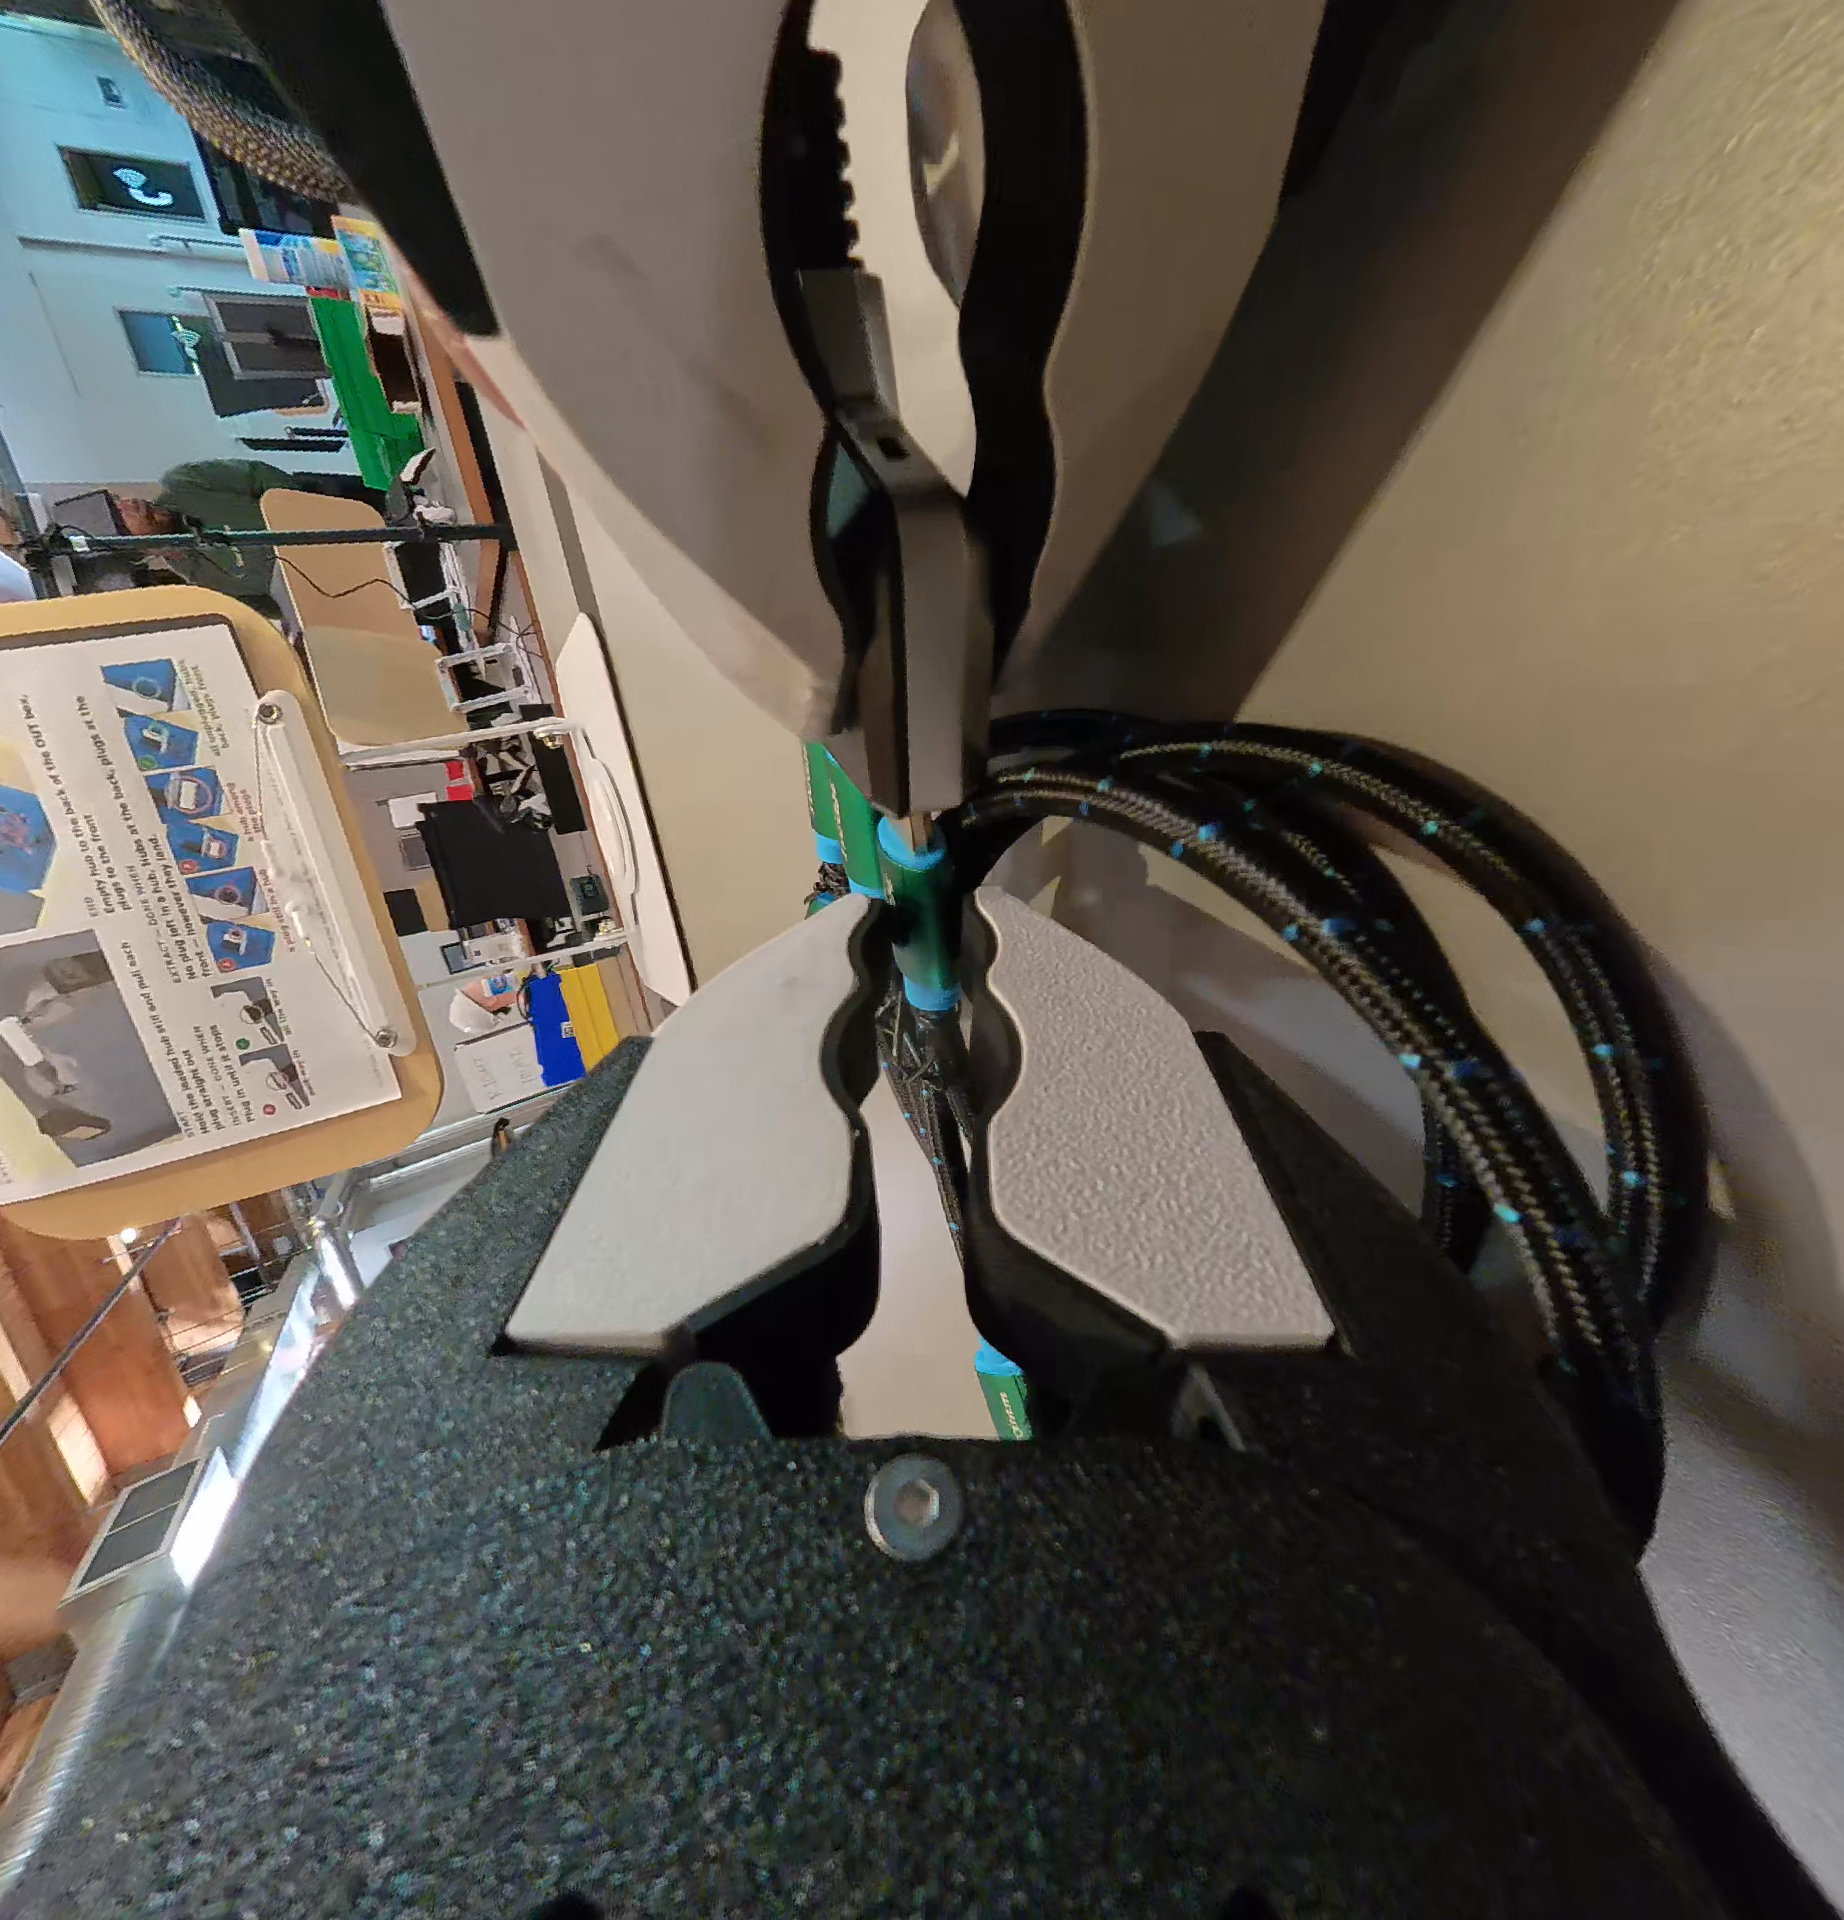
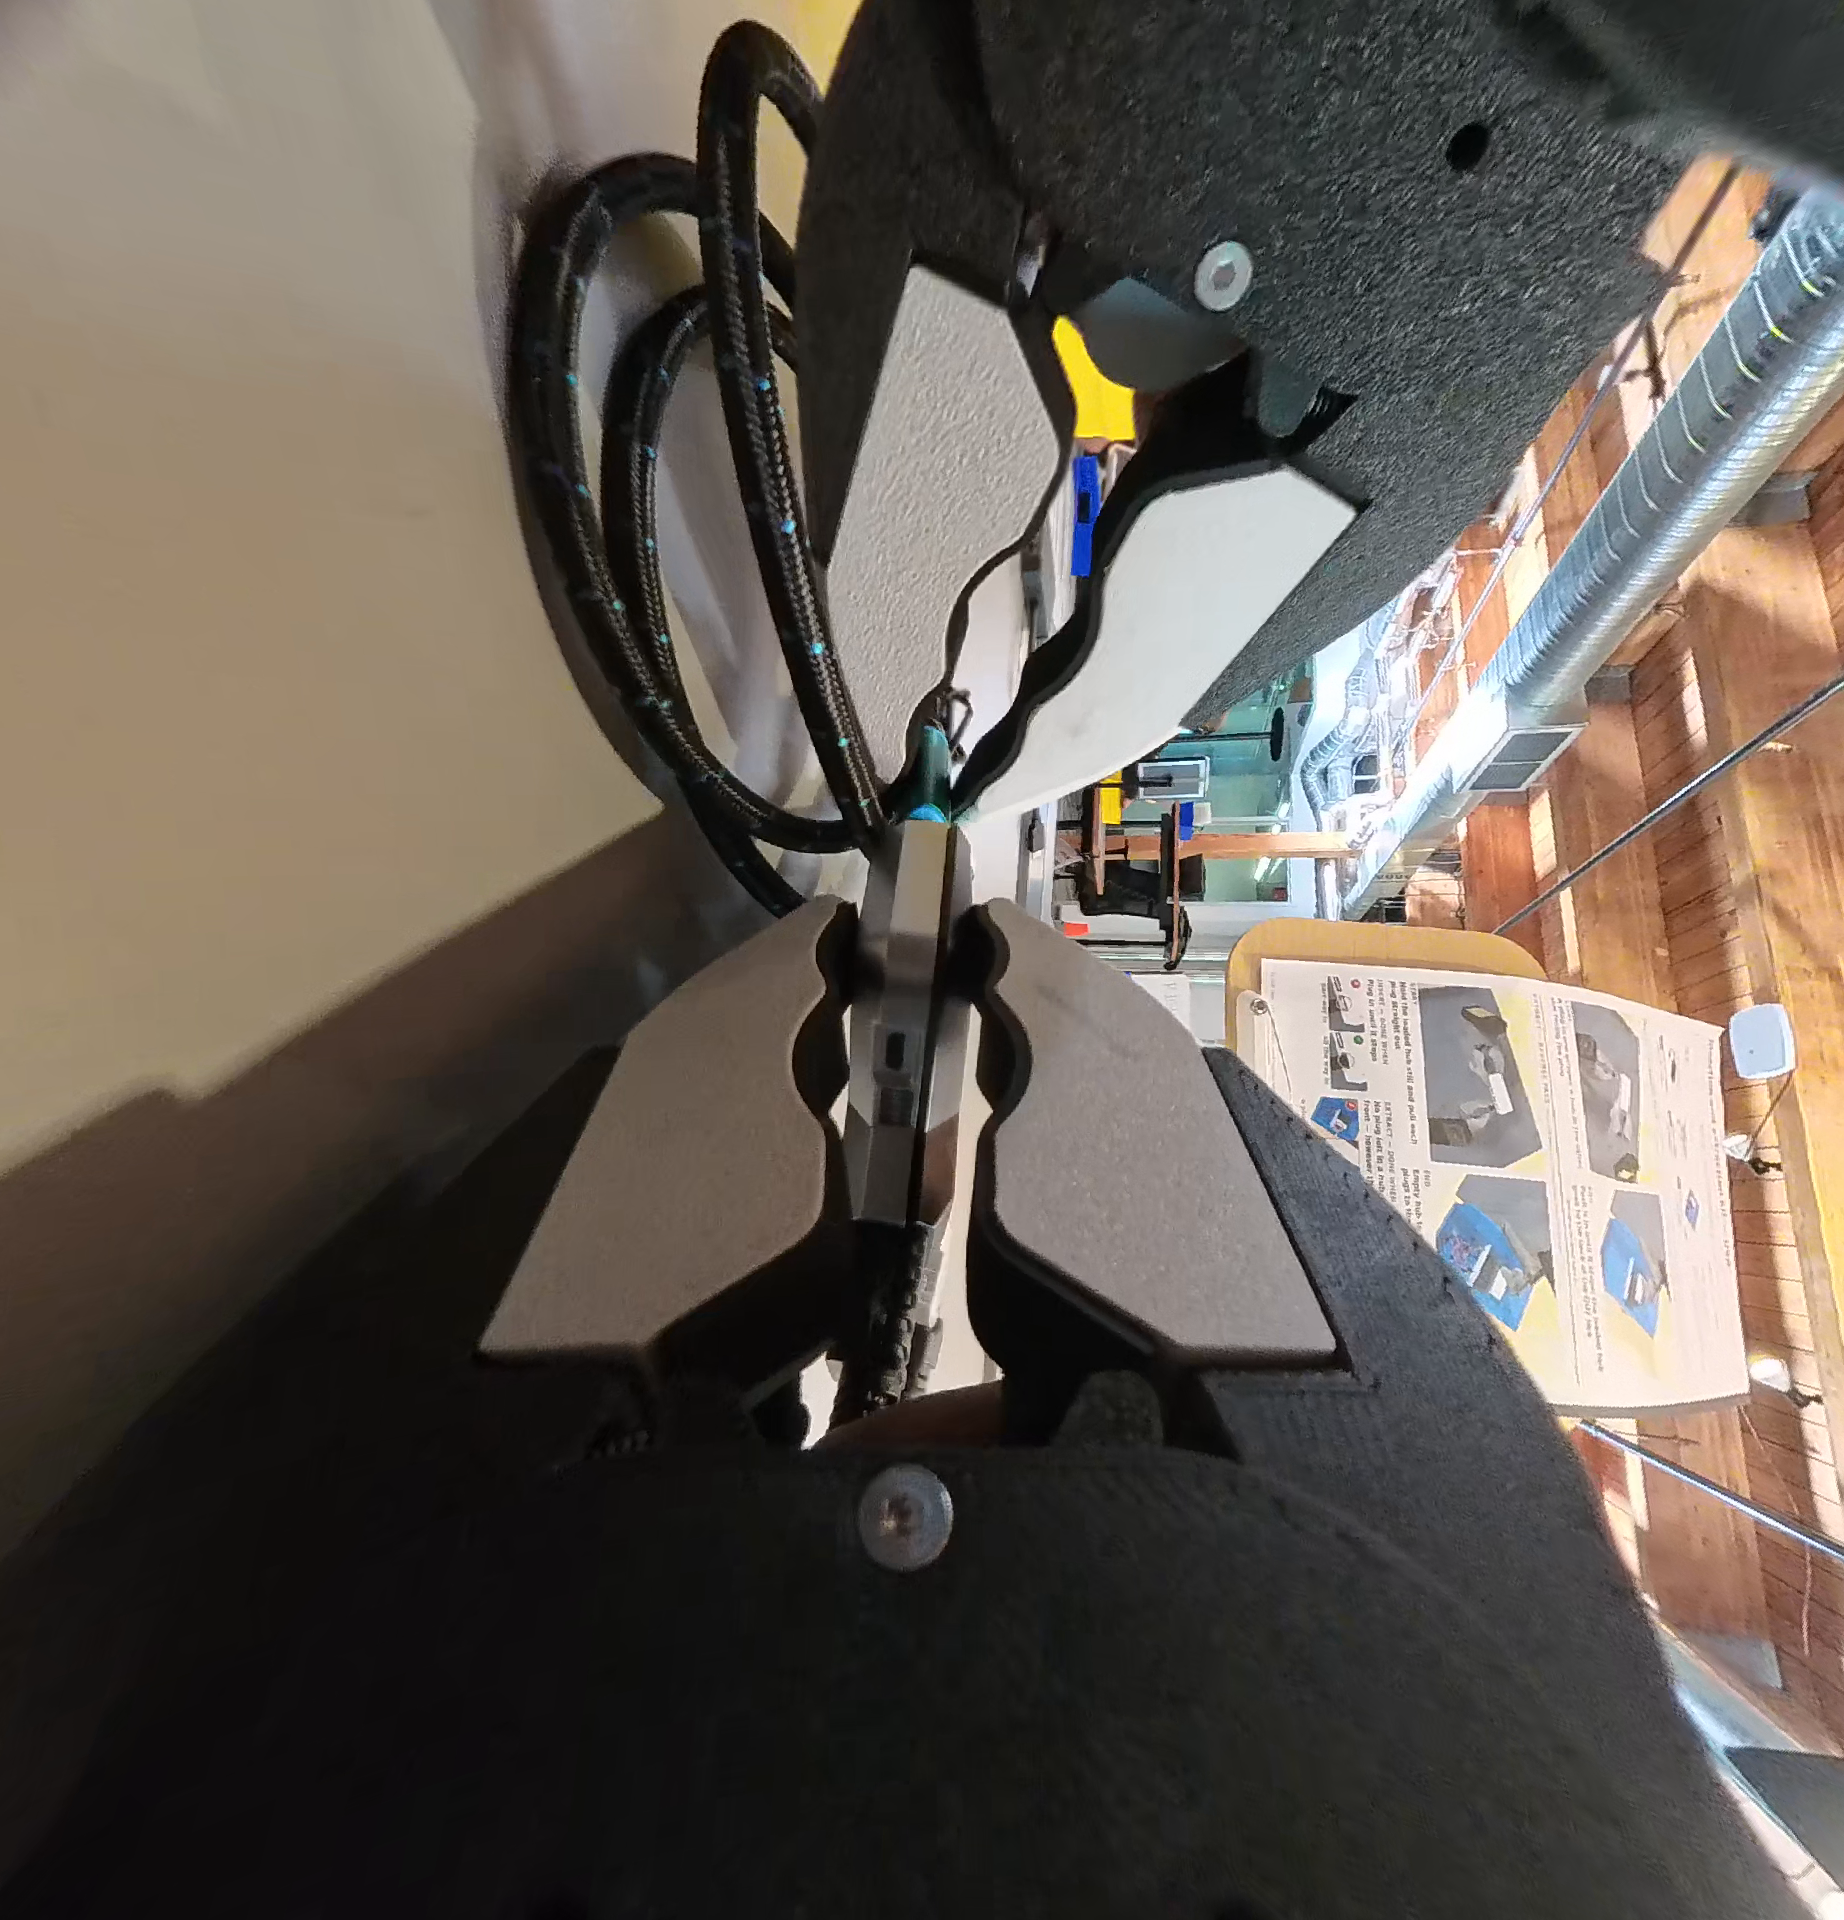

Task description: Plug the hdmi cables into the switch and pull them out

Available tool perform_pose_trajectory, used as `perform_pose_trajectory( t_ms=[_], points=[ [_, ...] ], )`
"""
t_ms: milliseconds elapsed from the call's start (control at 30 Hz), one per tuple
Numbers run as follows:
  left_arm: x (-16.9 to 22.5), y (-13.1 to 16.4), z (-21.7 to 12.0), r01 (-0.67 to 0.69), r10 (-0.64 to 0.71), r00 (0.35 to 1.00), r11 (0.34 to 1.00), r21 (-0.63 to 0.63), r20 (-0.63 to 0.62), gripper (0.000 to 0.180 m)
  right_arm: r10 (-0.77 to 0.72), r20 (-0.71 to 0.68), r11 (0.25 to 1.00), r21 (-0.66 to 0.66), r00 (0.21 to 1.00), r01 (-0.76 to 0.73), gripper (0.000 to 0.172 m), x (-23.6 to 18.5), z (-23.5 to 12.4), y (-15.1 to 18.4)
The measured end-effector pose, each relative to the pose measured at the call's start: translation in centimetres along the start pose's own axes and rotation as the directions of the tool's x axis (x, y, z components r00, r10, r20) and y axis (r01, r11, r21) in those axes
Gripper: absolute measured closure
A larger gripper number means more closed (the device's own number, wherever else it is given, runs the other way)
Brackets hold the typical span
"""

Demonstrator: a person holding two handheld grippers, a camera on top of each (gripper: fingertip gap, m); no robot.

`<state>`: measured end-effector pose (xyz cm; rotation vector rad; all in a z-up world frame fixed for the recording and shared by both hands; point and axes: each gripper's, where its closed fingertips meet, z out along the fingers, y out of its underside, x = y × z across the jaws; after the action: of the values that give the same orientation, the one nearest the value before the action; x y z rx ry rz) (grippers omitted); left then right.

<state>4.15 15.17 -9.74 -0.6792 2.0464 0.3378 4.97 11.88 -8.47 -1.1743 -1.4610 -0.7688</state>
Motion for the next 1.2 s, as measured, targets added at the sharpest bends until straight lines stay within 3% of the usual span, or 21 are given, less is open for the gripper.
perform_pose_trajectory(
  t_ms=[467, 600, 900, 1067, 1200],
  points=[
    [-0.4, 0.1, 0.2, -0.002, 0.007, 0.998, 0.997, -0.074, 0.059, 0.168, 0.007, -0.008, 0.999, -0.041, 1.0, -0.007, 0.152, 0.3, 0.1, 0.2],
    [-0.5, -0.2, 0.5, 0.092, -0.09, 0.995, 0.995, -0.049, 0.045, 0.168, 0.038, 0.0, 0.999, -0.023, 0.999, -0.038, 0.152, 0.4, -0.2, 0.4],
    [-0.2, -0.3, 0.5, 0.001, 0.008, 0.996, 0.994, -0.107, 0.083, 0.169, 0.007, -0.004, 1.0, -0.01, 1.0, -0.007, 0.152, 0.1, -0.4, 0.1],
    [-0.6, -0.5, 0.2, 0.02, -0.012, 0.995, 0.996, -0.089, 0.095, 0.169, 0.083, -0.011, 0.996, 0.01, 0.996, -0.083, 0.152, 0.7, -0.6, 0.3],
    [-0.8, -0.5, -0.1, 0.112, -0.11, 0.992, 0.993, -0.033, 0.054, 0.169, 0.15, -0.019, 0.988, 0.027, 0.988, -0.15, 0.152, 1.0, -0.7, 0.3]
  ],
)
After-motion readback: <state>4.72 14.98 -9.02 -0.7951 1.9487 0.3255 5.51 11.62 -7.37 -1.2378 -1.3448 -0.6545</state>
